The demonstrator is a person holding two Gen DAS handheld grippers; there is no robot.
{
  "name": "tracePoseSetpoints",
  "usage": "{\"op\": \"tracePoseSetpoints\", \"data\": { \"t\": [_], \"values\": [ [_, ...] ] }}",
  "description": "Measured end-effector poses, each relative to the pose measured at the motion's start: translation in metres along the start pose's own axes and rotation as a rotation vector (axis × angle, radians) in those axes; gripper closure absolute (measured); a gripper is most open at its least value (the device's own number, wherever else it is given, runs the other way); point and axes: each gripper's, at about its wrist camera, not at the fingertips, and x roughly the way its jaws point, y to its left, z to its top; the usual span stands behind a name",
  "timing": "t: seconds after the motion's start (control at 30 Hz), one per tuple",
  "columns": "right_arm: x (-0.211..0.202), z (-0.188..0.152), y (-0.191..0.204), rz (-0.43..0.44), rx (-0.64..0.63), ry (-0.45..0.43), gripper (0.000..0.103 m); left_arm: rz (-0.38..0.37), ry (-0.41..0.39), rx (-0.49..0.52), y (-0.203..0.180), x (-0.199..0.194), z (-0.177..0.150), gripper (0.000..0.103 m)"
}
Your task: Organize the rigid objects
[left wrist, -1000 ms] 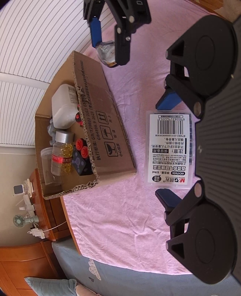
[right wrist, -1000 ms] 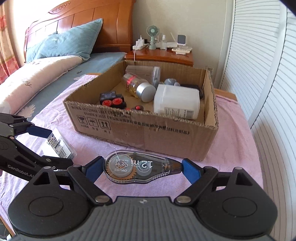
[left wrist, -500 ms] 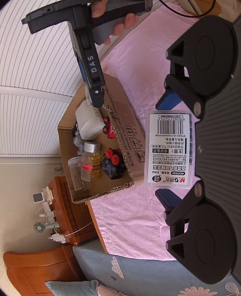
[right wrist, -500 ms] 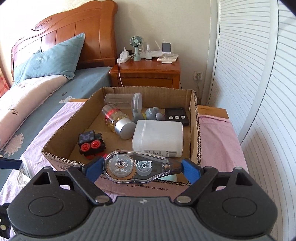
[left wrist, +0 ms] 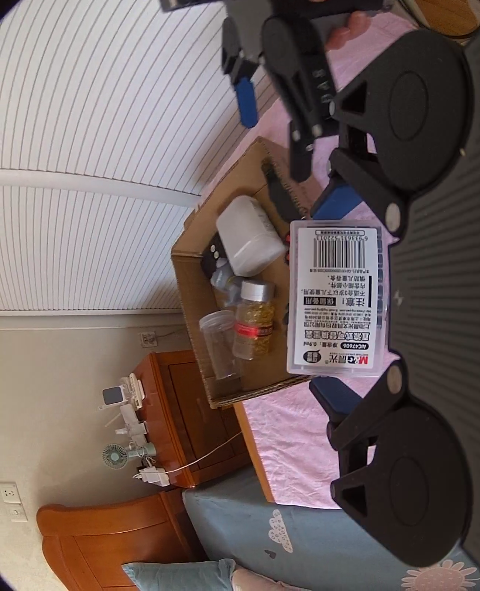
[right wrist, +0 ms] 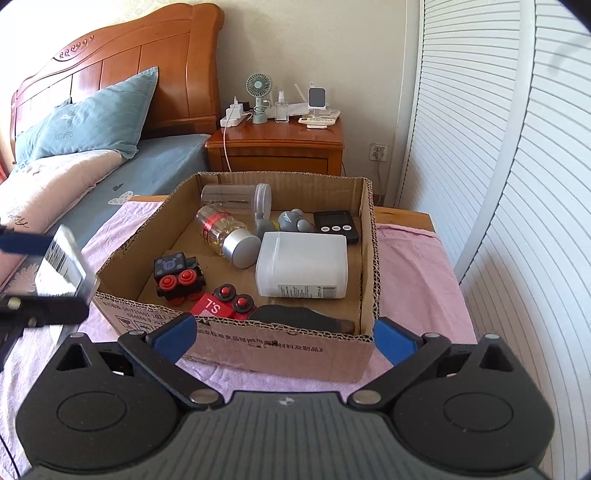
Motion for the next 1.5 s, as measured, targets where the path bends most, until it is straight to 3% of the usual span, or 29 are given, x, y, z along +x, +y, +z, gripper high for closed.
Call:
{"op": "tracePoseSetpoints", "data": {
  "t": [0.3,0.4,0.47,0.53,0.8,1.0,1.1,1.3,1.5],
  "values": [
    [-0.015,-0.012,0.003,-0.025,-0.003,-0.004,0.000,0.033,0.086,-0.030,0.018,0.080,0.036,0.013],
    [-0.019,-0.011,0.002,-0.027,0.004,-0.015,0.000,0.085,0.062,-0.051,0.023,0.086,0.040,0.012],
    [-0.023,-0.010,0.001,-0.020,0.011,-0.022,0.000,0.106,0.027,-0.059,0.025,0.079,0.041,0.010],
    [-0.025,-0.009,0.001,-0.019,0.015,-0.027,0.000,0.111,-0.015,-0.050,0.024,0.067,0.041,0.001],
    [-0.035,-0.011,0.001,-0.005,0.057,-0.034,0.000,0.169,-0.144,-0.037,0.010,0.012,0.034,0.001],
    [-0.050,-0.016,0.004,-0.042,0.068,-0.030,0.000,0.188,-0.208,-0.018,-0.015,-0.034,0.006,0.001],
    [-0.056,-0.020,0.005,-0.067,0.086,-0.005,0.000,0.232,-0.157,-0.017,-0.034,-0.048,-0.008,0.001],
    [-0.059,-0.030,0.012,-0.117,0.123,0.077,0.000,0.279,0.004,-0.136,-0.058,-0.057,-0.034,0.001],
    [-0.073,-0.036,0.021,-0.144,0.107,0.084,0.000,0.311,0.026,-0.172,-0.064,-0.062,-0.042,0.001]
  ]
}}
